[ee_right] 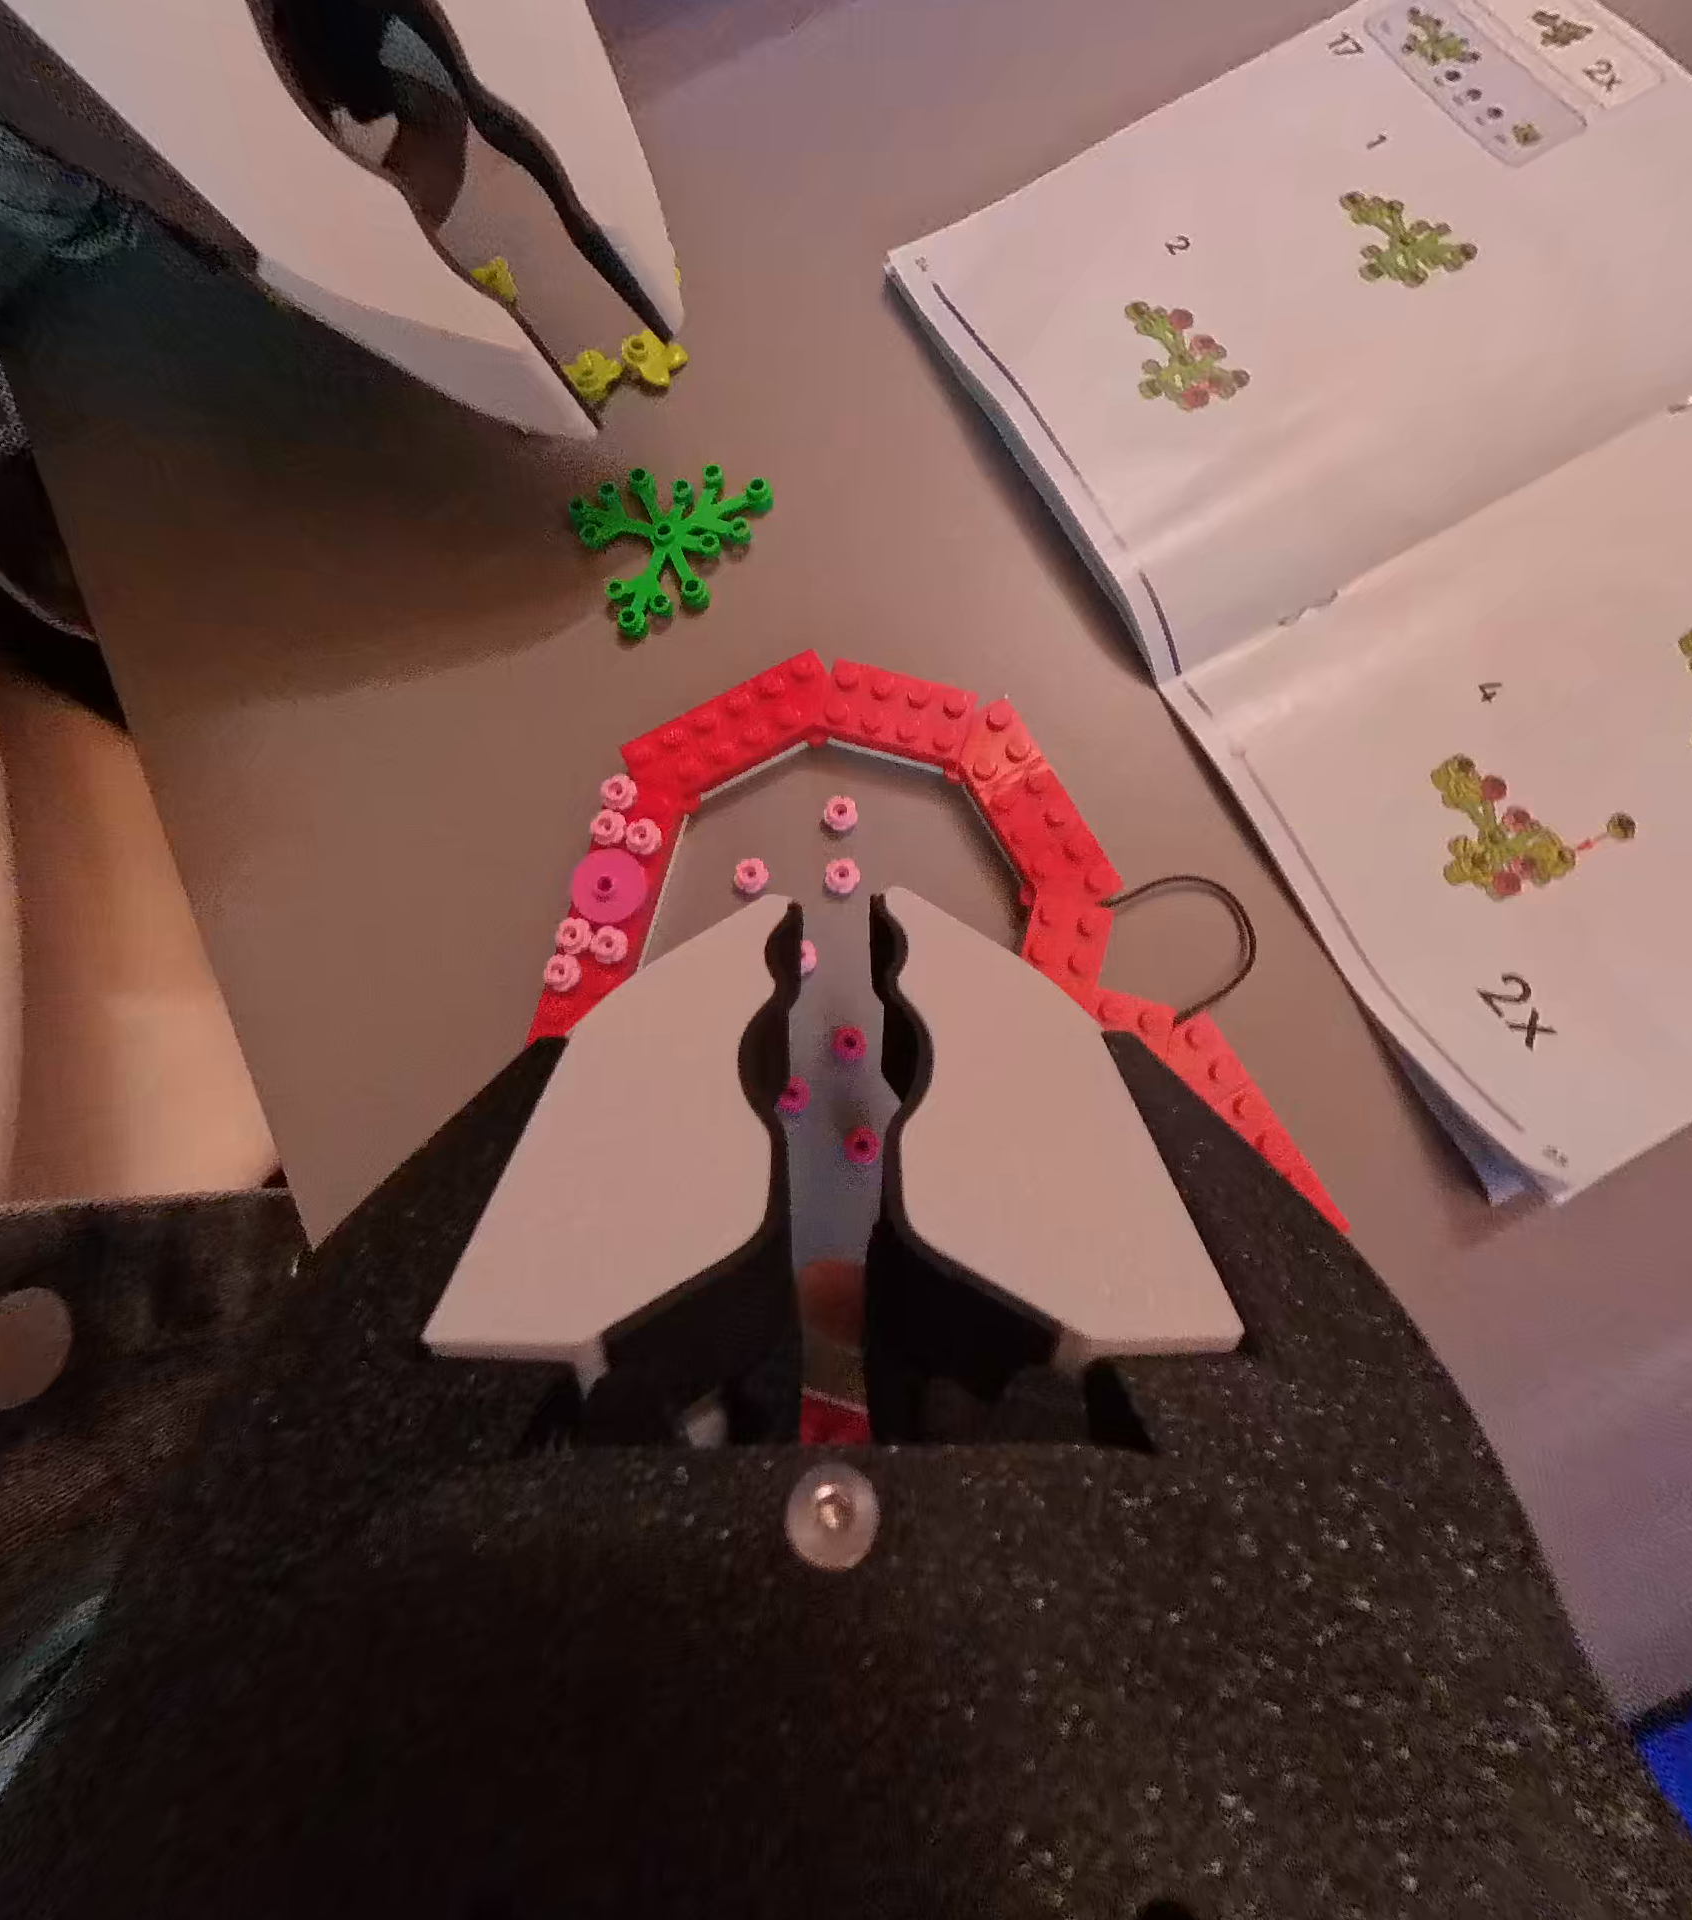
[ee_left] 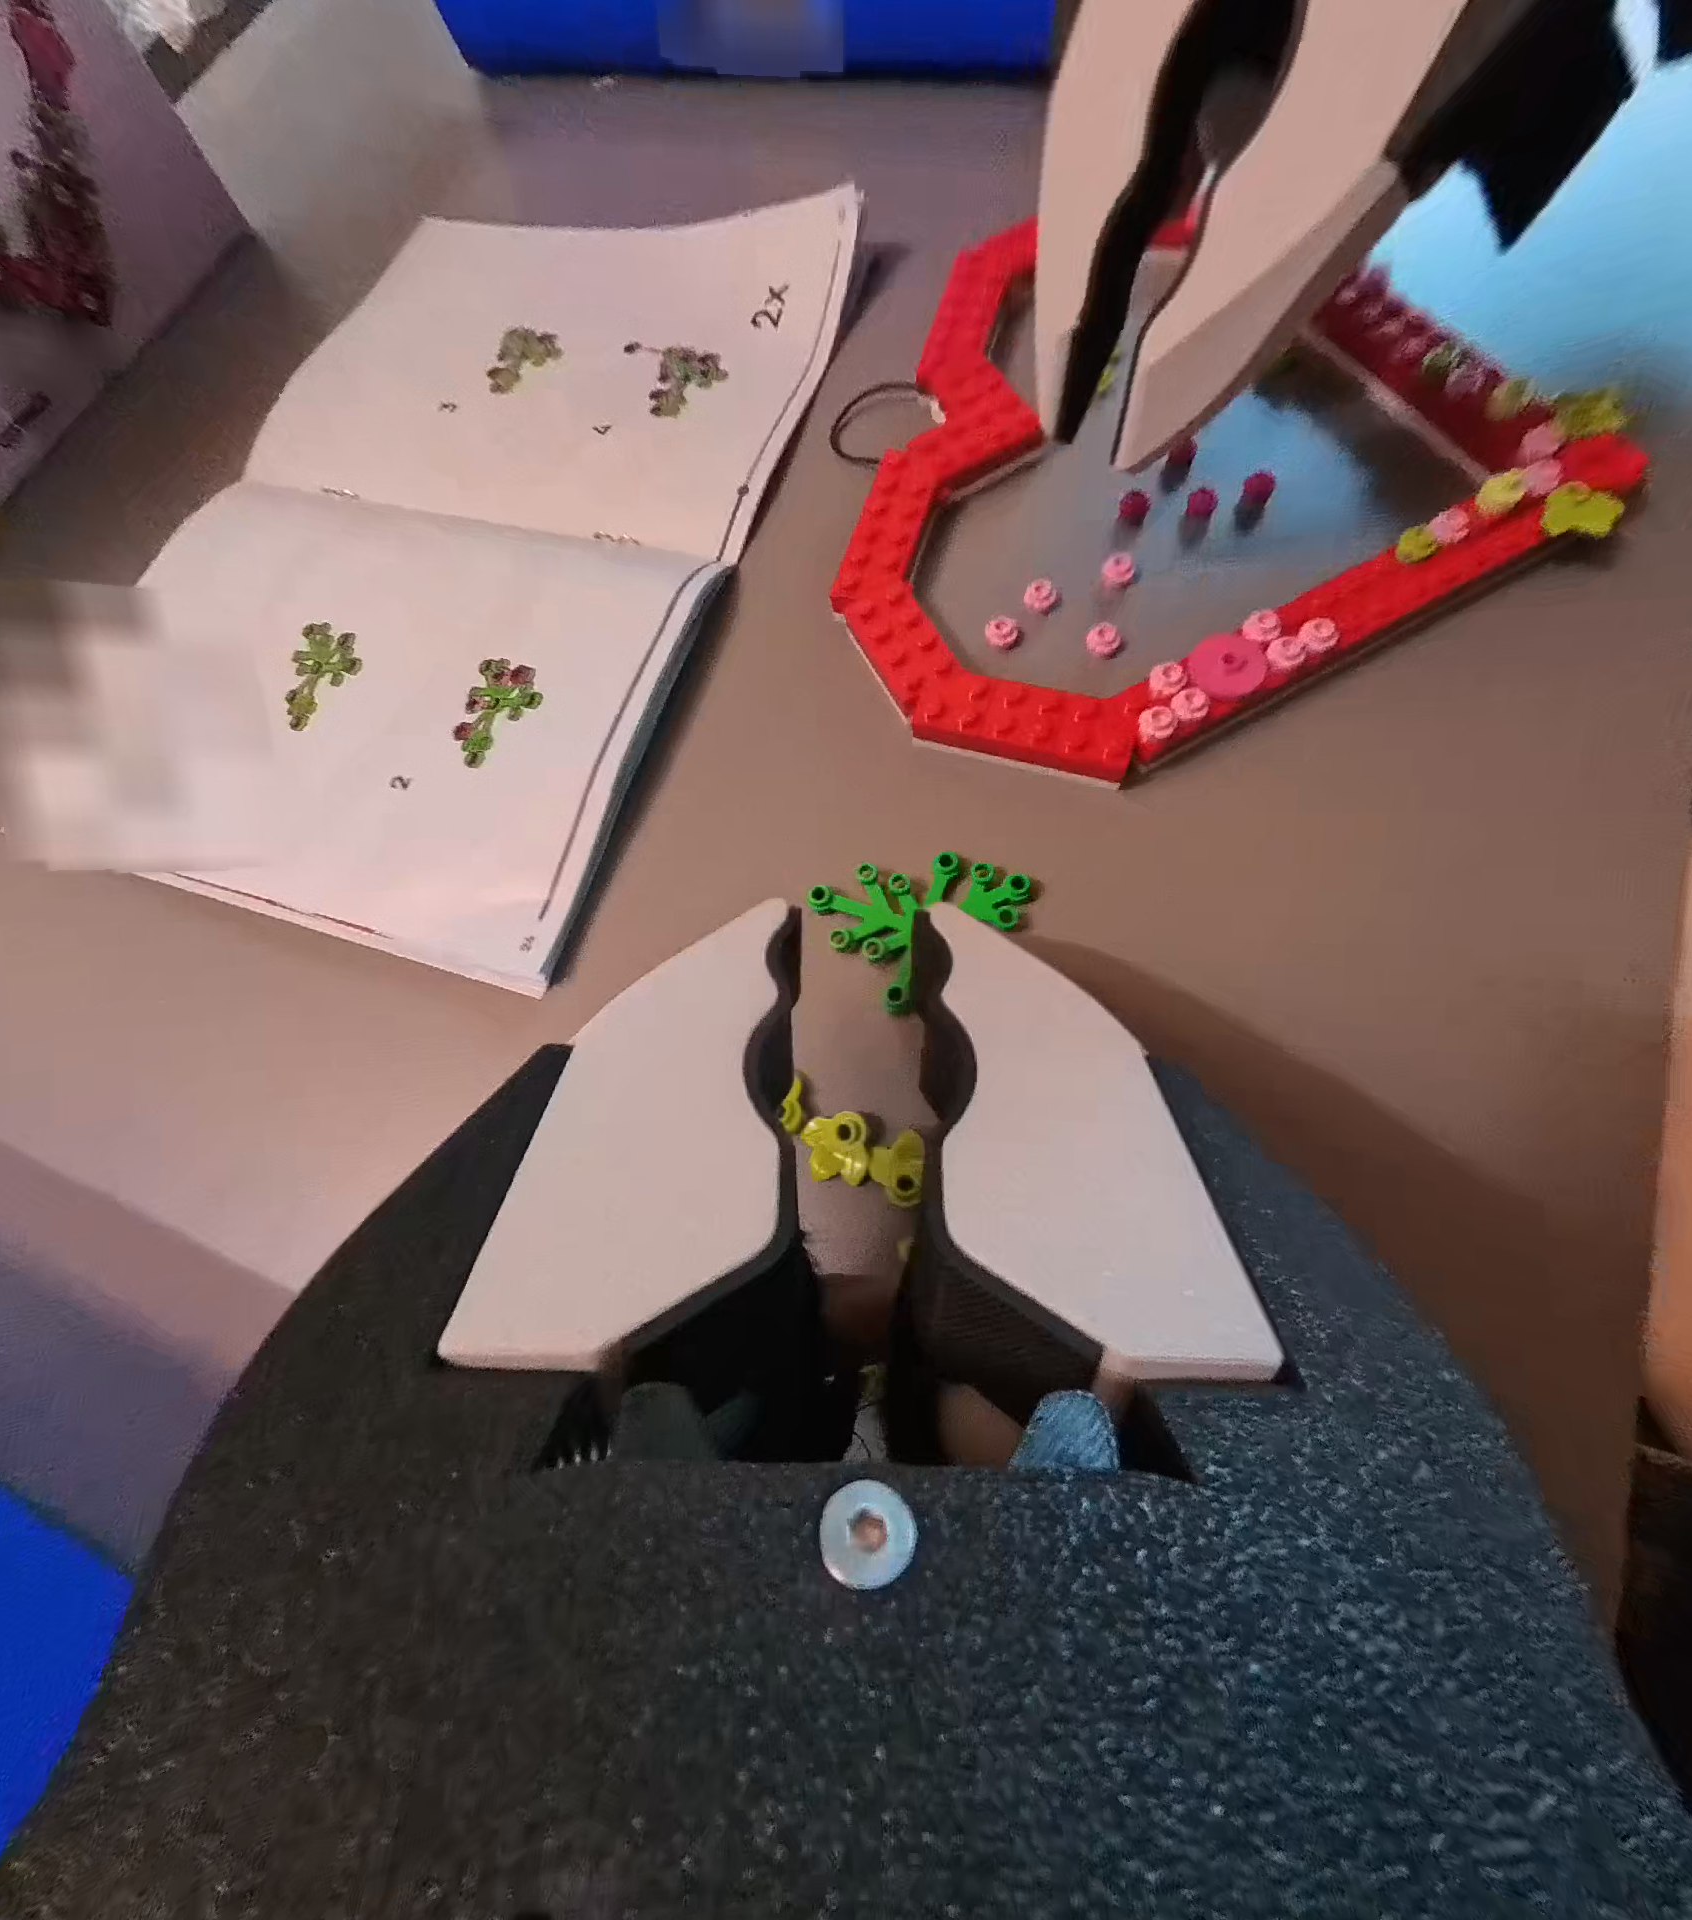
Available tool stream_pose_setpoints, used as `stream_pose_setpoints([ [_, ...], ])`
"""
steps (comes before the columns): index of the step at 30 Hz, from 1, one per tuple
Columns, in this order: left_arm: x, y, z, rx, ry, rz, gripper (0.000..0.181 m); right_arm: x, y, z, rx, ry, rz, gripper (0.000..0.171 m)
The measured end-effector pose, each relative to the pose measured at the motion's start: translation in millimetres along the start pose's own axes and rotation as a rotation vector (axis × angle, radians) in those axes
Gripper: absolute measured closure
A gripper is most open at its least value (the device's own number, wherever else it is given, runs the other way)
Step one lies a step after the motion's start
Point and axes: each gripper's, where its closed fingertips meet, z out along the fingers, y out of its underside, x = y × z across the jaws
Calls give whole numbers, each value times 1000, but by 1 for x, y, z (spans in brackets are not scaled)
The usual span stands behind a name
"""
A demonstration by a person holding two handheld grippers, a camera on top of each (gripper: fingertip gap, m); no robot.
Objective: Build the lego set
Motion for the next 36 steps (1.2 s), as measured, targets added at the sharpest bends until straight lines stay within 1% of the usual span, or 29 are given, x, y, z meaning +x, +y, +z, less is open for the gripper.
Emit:
stream_pose_setpoints([
  [2, 4, 1, -2, 16, 42, -29, 158, 0, 3, -5, 12, 5, 20, 159],
  [4, 1, 10, -1, -30, 24, -15, 156, -2, 0, -7, 37, 0, 31, 158],
  [6, -1, 18, -1, -82, 11, 3, 155, -10, -7, -7, 64, -29, 20, 153],
  [8, 3, 18, 0, -85, 40, -2, 155, -19, -15, -3, 73, -48, -12, 147],
  [11, 6, 18, 4, -100, 45, 6, 154, -29, -22, 6, 54, -78, -64, 142],
  [16, 4, 19, 4, -101, 30, 6, 156, -24, -28, 12, 23, -96, -79, 138],
  [20, 3, 18, 1, -91, 33, 10, 156, -29, -34, 17, 27, -123, -95, 138],
  [24, 2, 25, -5, -100, 49, 3, 155, -39, -40, 29, 20, -148, -113, 137],
  [28, 9, 26, -10, -74, 108, -1, 154, -51, -42, 45, -17, -158, -147, 137],
  [31, 13, 23, -7, -57, 122, 9, 154, -50, -39, 58, -57, -114, -167, 137],
  [36, 17, 24, 4, -101, 102, 38, 154, -50, -41, 67, -75, -79, -171, 139],
])
